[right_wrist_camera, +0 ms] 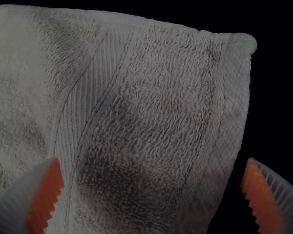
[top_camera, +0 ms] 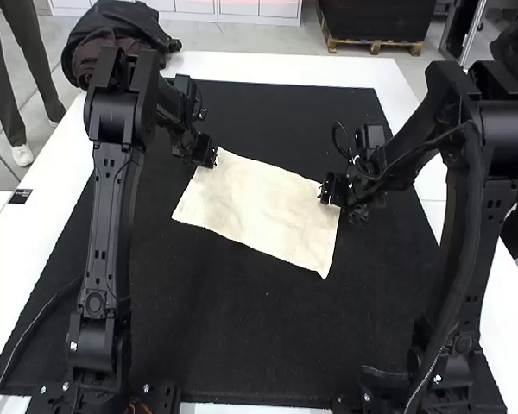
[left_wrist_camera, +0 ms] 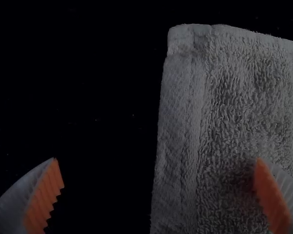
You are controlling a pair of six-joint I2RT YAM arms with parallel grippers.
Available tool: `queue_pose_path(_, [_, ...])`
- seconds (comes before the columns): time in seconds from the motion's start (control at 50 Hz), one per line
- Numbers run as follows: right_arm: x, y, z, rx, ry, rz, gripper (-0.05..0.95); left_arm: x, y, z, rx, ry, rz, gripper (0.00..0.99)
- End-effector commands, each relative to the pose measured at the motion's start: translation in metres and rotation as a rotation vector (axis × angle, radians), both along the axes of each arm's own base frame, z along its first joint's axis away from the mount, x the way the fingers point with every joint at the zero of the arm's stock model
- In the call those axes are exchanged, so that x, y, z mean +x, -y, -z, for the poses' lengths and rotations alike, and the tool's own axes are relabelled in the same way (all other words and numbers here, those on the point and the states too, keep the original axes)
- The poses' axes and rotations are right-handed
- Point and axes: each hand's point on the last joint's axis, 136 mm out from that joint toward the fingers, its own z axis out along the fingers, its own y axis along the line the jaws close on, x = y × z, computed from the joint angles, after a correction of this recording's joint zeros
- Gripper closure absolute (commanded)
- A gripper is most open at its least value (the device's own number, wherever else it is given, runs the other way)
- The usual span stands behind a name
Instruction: Fold the towel.
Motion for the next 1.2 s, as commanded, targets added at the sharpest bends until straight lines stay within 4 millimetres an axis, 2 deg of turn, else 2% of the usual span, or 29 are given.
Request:
queue_pose_path(0.0, [0.003, -0.004, 0.013, 0.022, -0.026, -0.012, 0.1, 0.006, 0.0, 0.001, 0.002, 0.009, 0.008, 0.093])
queue_pose_path(0.1, [0.002, -0.011, 0.012, 0.062, -0.041, -0.037, 0.13, 0.004, 0.0, 0.009, 0.011, -0.003, 0.015, 0.174])
queue_pose_path(0.16, [-0.001, -0.02, 0.013, 0.121, -0.07, -0.055, 0.43, 0.002, 0.0, 0.014, 0.013, -0.017, 0.016, 0.297])
queue_pose_path(0.2, [-0.001, -0.021, 0.012, 0.141, -0.072, -0.06, 0.72, 0.001, 0.0, 0.015, 0.014, -0.021, 0.015, 0.462])
queue_pose_path(0.24, [-0.001, -0.019, 0.013, 0.145, -0.073, -0.061, 0.93, 0.001, -0.001, 0.017, 0.023, -0.021, 0.01, 0.685])
queue_pose_path(0.28, [-0.002, -0.018, 0.015, 0.142, -0.075, -0.065, 0.92, 0.001, -0.002, 0.019, 0.028, -0.018, 0.008, 0.869])
queue_pose_path(0.32, [-0.003, -0.018, 0.015, 0.131, -0.073, -0.076, 0.92, 0.001, -0.002, 0.019, 0.029, -0.01, 0.009, 0.975])
queue_pose_path(0.48, [-0.006, -0.011, 0.015, 0.116, -0.075, -0.064, 0.92, 0.004, -0.001, 0.018, 0.029, 0.016, 0.018, 0.969])
queue_pose_path(0.74, [0.005, -0.004, -0.018, 0.133, -0.003, -0.033, 0.92, 0.014, 0.003, -0.006, -0.004, 0.075, 0.034, 0.969])
queue_pose_path(0.9, [0.002, -0.003, -0.023, 0.14, 0.001, -0.025, 0.92, 0.015, 0.002, -0.015, -0.016, 0.088, 0.036, 0.969])
queue_pose_path(1.18, [0.001, 0.003, -0.043, 0.148, 0.044, -0.015, 0.92, 0.012, -0.003, -0.029, -0.037, 0.098, 0.032, 0.969])
